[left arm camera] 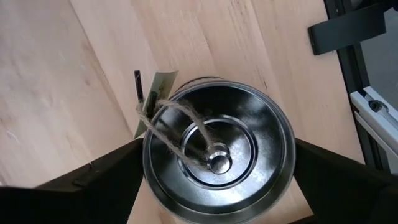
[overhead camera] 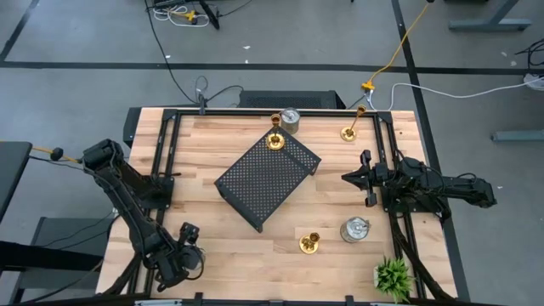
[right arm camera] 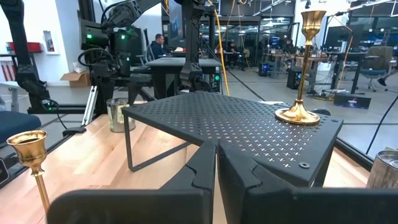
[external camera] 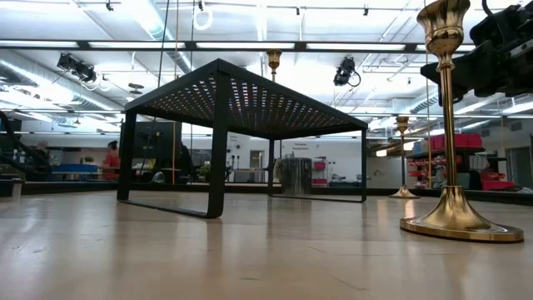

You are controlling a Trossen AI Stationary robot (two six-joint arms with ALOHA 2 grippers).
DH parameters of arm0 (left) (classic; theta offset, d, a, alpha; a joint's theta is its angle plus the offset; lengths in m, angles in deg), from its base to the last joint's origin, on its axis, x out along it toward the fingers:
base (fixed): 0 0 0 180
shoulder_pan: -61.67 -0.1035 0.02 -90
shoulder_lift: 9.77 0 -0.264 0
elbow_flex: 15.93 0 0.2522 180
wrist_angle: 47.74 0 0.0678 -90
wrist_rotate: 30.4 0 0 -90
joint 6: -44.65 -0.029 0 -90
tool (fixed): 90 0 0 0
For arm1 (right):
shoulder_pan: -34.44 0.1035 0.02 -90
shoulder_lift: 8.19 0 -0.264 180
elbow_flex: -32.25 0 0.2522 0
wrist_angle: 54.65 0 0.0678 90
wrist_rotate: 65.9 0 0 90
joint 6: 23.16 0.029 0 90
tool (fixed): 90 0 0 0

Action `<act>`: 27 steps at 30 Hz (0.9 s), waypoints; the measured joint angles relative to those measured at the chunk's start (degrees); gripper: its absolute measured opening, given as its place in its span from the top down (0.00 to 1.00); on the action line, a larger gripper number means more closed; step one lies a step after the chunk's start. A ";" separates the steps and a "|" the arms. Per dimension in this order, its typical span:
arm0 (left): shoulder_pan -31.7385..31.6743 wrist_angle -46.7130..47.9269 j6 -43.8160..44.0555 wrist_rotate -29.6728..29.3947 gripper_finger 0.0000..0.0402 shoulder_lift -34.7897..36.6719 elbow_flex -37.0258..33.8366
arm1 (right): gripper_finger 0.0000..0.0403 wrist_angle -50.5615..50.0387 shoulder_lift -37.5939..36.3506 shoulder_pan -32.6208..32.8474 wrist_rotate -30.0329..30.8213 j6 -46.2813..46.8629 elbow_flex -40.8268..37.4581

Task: Pick & Place candle stick holders
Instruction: Put the bottom left silver scented candle on the shelf

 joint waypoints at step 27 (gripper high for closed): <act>-5.10 10.49 -1.26 0.66 0.06 -0.07 12.00 | 0.94 0.00 0.00 0.00 0.00 0.00 0.01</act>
